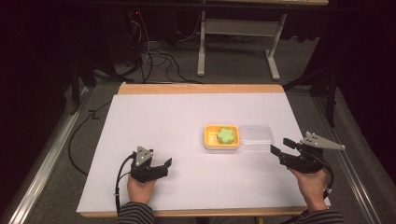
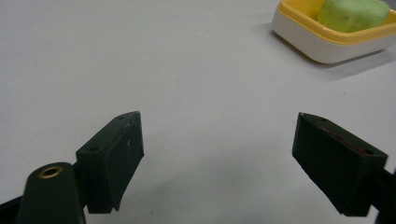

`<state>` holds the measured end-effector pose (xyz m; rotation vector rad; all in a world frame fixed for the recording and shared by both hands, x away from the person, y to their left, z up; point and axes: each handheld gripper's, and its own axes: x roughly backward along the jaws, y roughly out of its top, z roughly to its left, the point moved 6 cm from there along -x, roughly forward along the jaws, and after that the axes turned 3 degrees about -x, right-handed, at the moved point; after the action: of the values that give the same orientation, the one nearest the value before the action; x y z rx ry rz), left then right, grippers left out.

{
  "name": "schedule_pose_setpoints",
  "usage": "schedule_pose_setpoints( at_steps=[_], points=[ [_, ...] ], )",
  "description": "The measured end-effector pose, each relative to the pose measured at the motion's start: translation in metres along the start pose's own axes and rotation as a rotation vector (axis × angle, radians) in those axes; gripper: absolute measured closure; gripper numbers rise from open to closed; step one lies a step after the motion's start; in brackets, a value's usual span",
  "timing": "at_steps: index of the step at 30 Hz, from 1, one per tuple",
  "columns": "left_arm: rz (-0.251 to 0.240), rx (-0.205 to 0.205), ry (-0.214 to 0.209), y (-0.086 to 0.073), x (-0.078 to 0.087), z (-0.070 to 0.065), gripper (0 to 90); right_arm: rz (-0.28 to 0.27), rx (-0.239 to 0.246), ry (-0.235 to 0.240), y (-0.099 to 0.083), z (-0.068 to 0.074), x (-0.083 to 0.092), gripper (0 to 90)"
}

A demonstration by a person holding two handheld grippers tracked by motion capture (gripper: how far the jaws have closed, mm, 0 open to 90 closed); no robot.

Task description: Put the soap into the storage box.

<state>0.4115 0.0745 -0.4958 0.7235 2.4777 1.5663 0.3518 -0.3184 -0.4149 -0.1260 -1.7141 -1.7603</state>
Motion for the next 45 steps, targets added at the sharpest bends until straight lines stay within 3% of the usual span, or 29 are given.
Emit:
schedule_pose_setpoints(
  at_steps=[27, 45],
  points=[
    [-0.007, 0.0, -0.007, 0.0, 0.001, -0.002, 17.0, 0.035, -0.011, 0.02, -0.03, 0.008, 0.002, 41.6],
    [-0.007, -0.003, -0.009, 0.0, 0.001, -0.002, 16.9, 0.064, -0.016, 0.034, -0.051, 0.017, -0.018, 41.7]
  ],
)
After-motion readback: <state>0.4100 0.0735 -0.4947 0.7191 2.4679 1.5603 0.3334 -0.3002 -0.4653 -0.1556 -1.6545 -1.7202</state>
